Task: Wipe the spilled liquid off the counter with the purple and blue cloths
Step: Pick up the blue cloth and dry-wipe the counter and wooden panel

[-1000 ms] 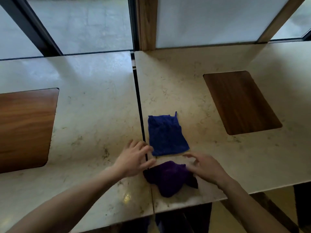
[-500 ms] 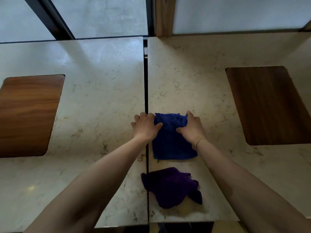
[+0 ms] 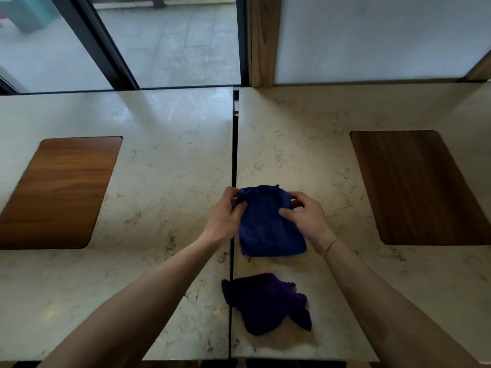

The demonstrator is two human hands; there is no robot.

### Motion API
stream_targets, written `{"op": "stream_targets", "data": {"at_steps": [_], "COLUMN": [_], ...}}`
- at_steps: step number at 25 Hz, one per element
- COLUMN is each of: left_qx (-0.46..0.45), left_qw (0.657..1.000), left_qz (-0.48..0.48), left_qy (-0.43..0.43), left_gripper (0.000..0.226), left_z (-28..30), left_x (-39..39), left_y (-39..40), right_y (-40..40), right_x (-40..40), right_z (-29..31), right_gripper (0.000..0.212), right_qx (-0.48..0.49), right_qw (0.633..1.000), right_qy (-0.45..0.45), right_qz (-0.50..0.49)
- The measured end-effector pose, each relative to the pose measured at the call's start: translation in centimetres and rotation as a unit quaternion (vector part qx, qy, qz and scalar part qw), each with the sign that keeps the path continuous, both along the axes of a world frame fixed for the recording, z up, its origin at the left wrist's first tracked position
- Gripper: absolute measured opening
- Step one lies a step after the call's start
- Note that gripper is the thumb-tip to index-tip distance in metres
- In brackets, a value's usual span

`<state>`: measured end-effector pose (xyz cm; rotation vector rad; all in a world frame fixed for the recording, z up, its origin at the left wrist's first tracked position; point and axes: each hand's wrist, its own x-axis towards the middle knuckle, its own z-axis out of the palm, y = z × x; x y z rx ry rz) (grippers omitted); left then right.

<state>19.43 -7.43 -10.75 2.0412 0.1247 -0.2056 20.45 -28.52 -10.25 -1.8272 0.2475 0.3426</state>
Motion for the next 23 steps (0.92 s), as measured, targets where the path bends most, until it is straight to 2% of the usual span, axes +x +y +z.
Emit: {"op": "stream_targets", "data": {"at_steps": [4, 8, 15, 20, 23], "left_qx": [-0.032, -0.040, -0.037, -0.039, -0.070], "left_qw": [0.996, 0.988, 0.980, 0.983, 0.986], "left_qz": [0.064, 0.112, 0.132, 0.115, 0.082], "left_qy": [-0.045, -0.095, -0.143, -0.134, -0.126], "left_gripper": [0.011, 0.012, 0.012, 0.010, 0.009], "left_z": [3.0, 6.2, 10.3, 9.4, 8.1], "left_x": [-2.0, -3.8, -7.9, -12.0, -15.2], "left_y": [2.0, 4.5, 11.1, 17.2, 21.0], "right_y": [1.6, 4.2, 10.9, 16.5, 20.1], "right_x": [-0.7, -0.9, -5.0, -10.2, -14.0], "right_z": [4.3, 8.0, 11.0, 10.3, 9.2], "right_gripper": [0.027, 0.021, 0.027, 0.027, 0.027], "right_qx": [-0.004, -0.002, 0.029, 0.029, 0.022], "right_qw": [0.995, 0.986, 0.982, 0.987, 0.991], "right_qy": [-0.097, -0.155, -0.167, -0.140, -0.118], "right_qz": [0.034, 0.064, 0.087, 0.071, 0.051]}}
